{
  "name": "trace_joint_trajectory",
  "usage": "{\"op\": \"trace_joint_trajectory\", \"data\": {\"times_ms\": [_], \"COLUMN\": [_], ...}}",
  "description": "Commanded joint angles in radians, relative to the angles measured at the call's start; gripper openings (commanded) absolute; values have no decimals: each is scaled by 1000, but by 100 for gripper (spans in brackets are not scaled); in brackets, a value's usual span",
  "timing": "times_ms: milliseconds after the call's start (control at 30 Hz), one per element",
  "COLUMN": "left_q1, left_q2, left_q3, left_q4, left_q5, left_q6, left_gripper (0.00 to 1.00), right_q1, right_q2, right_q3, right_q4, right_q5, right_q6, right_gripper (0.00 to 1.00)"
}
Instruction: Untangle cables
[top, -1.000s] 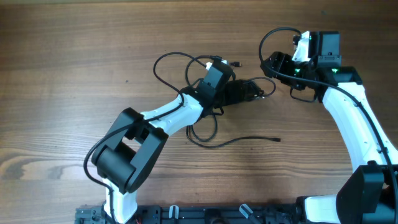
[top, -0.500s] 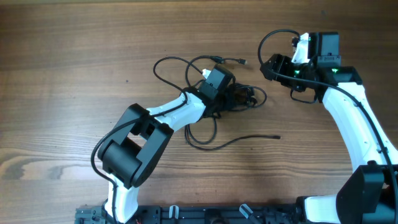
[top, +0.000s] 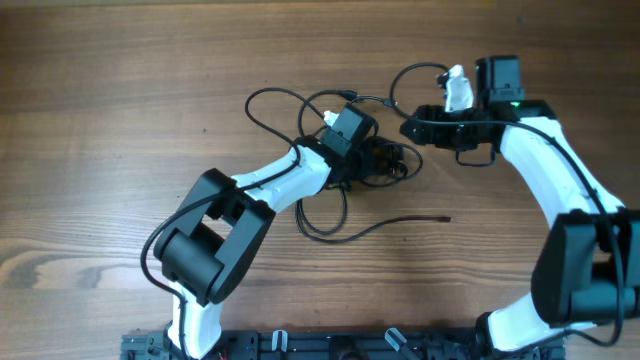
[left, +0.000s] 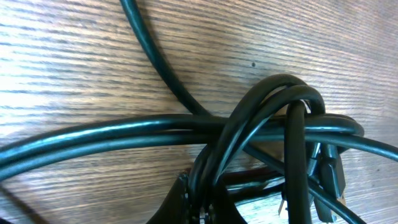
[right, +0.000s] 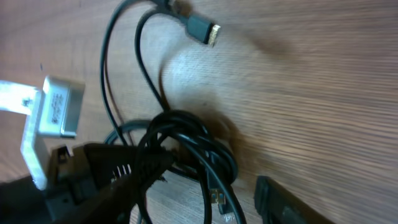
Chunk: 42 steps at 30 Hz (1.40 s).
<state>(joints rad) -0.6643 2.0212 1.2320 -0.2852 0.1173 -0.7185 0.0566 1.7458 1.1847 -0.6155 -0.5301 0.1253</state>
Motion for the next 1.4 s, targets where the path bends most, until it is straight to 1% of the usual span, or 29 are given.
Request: {"op": "trace_joint_trajectory", "data": {"times_ms": [0, 133, 367, 567, 700, 900, 967, 1000, 1033, 1133, 1267, 1367], "left_q1": [52, 105, 136, 142, 142, 142, 142, 142, 142, 142, 142, 144], "left_q2": [19, -6, -6, -6, -6, -6, -6, -6, -6, -6, -5, -5], "left_q3": [-43, -43, -43, -43, -43, -43, -43, -43, -43, -43, -43, -43], "left_q4": [-64, -64, -64, -64, -64, -65, -64, -64, -64, -67, -79, -90], "left_q5": [-80, -16, 21, 37, 50, 50, 50, 50, 50, 50, 48, 45], "left_q6": [98, 166, 165, 165, 164, 164, 164, 164, 164, 164, 164, 161], "left_gripper": [4, 4, 4, 4, 4, 4, 4, 4, 4, 4, 4, 4], "right_q1": [33, 63, 87, 89, 90, 92, 92, 92, 90, 72, -8, -116], "right_q2": [34, 45, 64, 123, 150, 181, 182, 180, 180, 174, 118, 34], "right_q3": [1, 1, 0, 0, 0, 0, 1, 1, 1, 4, 28, 39], "right_q4": [3, 17, 20, 25, 47, 84, 89, 93, 101, 124, 132, 134], "right_q5": [-48, -44, -29, -16, -63, -79, -83, -87, -99, -140, -229, -306], "right_q6": [-74, -73, -72, -69, -66, -13, -13, -13, -11, 21, 43, 75], "right_gripper": [59, 54, 52, 51, 45, 29, 15, 7, 4, 4, 4, 4]}}
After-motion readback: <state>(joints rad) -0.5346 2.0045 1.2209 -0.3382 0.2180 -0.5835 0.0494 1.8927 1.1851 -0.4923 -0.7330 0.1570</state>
